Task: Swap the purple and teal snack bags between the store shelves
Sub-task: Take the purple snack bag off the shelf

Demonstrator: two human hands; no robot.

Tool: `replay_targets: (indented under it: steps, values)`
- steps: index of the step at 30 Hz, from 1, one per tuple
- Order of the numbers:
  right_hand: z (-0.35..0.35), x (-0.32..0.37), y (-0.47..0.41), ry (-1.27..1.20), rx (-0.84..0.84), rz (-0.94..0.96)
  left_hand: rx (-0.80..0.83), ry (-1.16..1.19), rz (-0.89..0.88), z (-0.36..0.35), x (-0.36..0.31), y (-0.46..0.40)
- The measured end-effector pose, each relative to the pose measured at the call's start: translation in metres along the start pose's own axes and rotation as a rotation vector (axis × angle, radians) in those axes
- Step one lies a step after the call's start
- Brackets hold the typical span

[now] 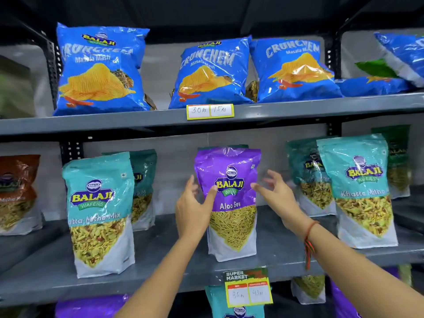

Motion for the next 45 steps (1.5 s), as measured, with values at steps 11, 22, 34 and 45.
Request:
replay_targets:
  steps: [11, 22, 34, 45]
  values:
    - [-0.031, -0.045, -0.015, -0.017, 0.071, -0.143, -0.051, -0.004, 0.059, -0.008, 0.043, 0.006]
    - [-0.023, -0.015, 0.033, 0.009, -0.037, 0.045, -0.111, 0.008, 0.028, 0.035, 0.020, 0.023]
    - [-0.051, -0.012, 0.158, -0.155, 0.139, 0.097, -0.252, 0.050, -0.062, 0.152, -0.014, 0.110]
    - [-0.140, -0.177, 0.239, -0.023, 0.295, -0.052, -0.130, -0.128, 0.211, 0.177, 0.100, 0.264]
Point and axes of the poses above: each hand's wrist, its own y-axis away from the middle knuckle, its own z-axis out of the back of the hand, x = y × z, the point moved 9 cm from there along -y, towards the middle knuckle, and after that the axes turned 15 degrees about -z, right-handed, at the moved point
